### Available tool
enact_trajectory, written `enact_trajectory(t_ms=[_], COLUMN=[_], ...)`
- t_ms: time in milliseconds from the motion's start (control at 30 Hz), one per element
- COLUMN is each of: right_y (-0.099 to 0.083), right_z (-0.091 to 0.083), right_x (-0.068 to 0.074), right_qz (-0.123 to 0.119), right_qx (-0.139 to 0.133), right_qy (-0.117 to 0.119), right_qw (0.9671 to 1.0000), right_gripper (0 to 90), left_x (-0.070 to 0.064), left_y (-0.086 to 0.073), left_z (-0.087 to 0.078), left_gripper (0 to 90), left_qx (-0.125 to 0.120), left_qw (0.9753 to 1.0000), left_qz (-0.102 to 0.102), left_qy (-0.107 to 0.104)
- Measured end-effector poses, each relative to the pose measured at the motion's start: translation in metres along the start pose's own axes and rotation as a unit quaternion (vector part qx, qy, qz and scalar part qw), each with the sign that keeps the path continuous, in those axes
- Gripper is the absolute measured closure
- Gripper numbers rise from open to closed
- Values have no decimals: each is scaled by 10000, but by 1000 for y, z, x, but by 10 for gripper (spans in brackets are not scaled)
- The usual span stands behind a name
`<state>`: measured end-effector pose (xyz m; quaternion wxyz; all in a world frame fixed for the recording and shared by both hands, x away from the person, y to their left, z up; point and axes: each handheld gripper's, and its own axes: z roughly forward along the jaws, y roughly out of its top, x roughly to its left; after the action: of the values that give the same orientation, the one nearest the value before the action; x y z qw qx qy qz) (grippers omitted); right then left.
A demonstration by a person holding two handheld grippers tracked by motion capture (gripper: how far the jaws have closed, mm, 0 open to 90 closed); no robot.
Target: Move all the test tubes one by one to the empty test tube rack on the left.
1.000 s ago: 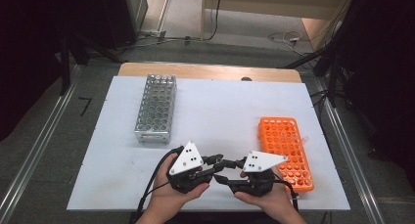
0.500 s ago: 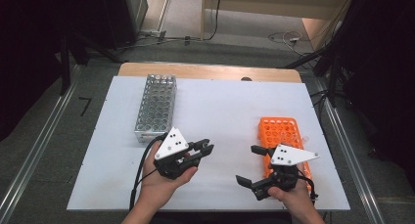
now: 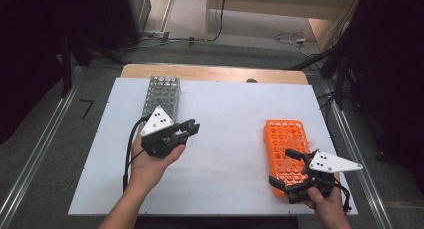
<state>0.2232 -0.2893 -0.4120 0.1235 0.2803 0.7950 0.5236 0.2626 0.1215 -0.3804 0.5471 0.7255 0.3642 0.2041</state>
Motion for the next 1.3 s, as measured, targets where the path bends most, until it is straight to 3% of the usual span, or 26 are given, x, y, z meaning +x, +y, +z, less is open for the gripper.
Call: enact_trajectory(t_ms=[367, 700, 967, 1233, 1300], right_y=[-17, -21, -23, -24, -24], right_z=[-27, -32, -32, -32, -32], right_x=[-14, -24, -27, -29, -29], right_qz=[150, 256, 284, 311, 307], right_qx=[-50, -118, -131, -125, -111], right_qy=[-251, -302, -329, -335, -344], right_qw=[9996, 9991, 9990, 9989, 9989], right_gripper=[0, 0, 0, 0, 0], left_x=[45, 89, 120, 150, 158], left_y=[16, 26, 31, 35, 37], left_z=[13, 32, 53, 72, 77], left_gripper=[763, 763, 764, 764, 764], left_qx=[-117, -218, -259, -356, -212], left_qw=[9990, 9967, 9927, 9869, 9862], left_qz=[-110, -288, -441, -622, -655], left_qy=[408, 728, 1094, 1445, 1503])
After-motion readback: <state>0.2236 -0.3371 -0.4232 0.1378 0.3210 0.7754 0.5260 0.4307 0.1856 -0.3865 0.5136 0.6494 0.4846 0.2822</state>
